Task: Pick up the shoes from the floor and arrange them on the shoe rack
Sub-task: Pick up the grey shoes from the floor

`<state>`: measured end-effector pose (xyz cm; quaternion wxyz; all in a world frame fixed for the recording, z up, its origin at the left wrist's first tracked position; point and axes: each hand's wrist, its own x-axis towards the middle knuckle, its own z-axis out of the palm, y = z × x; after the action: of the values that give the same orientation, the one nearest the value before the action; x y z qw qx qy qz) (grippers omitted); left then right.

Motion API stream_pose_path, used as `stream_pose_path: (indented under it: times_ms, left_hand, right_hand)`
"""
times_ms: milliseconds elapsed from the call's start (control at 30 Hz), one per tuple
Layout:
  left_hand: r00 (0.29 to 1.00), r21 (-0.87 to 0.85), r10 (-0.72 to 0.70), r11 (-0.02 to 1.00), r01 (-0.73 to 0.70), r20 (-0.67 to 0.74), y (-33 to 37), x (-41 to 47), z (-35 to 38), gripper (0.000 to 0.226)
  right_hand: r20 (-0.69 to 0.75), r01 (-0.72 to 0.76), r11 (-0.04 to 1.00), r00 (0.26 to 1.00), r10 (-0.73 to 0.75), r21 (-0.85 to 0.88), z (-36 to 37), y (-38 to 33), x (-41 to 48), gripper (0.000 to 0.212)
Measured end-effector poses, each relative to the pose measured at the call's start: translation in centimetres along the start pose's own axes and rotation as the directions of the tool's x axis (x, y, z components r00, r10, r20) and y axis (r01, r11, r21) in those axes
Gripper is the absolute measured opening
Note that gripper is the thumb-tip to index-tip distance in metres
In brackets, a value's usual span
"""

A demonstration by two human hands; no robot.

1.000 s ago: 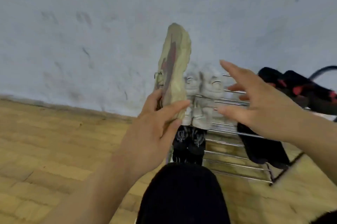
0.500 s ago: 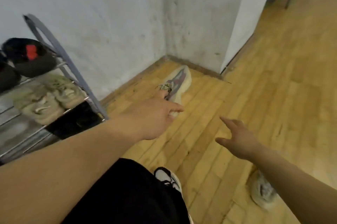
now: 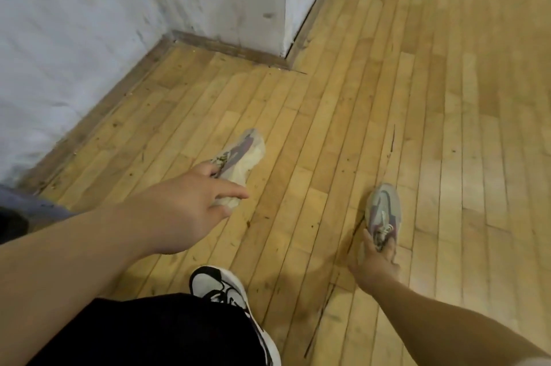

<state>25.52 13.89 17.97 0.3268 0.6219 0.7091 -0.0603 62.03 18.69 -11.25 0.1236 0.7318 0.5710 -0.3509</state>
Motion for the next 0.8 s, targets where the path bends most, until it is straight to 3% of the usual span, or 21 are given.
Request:
stream_pose_path:
  times_ms: [200,300,400,567,700,800]
  left_hand:
    - [0.998,-0.086,-0.007,0.996,0.001,-0.064,-1.0,0.6,-1.9,0.035]
    - [0.996,-0.159,-0.033,0.987,0.02,-0.084,-2.3,-0.3,-3.4,0.033]
    - [0.993,-0.166,-0.063,0.985,0.045,-0.103,-5.3,-1.7,-4.4,0.033]
    - [0.969,-0.27,-0.229,0.943,0.197,-0.091,-11.9,-7.1,-0.8,0.034]
    - [0.927,-0.496,-0.372,0.813,0.304,-0.042,-16.9,-11.6,7.1,0.029]
    - [0.836,-0.819,-0.548,0.468,0.333,0.026,-21.2,-13.1,14.4,0.04]
  right_hand:
    - [-0.109,0.021,0.993,0.994,-0.008,0.117,0.2,-2.5,-0.5,0.071]
    - [-0.118,0.21,0.97,0.973,-0.196,0.121,-0.1,-7.0,-1.9,0.066]
    - [-0.079,0.477,0.872,0.878,-0.471,0.109,-0.4,-13.2,-4.4,0.061]
    - [0.22,0.736,0.674,0.649,-0.728,0.058,-1.0,-24.4,-8.9,0.063]
    - [0.46,0.83,0.557,0.51,-0.727,-0.041,0.4,-30.8,-12.1,0.064]
    - [0.566,0.88,0.468,0.426,-0.706,-0.078,3.1,-33.6,-13.5,0.059]
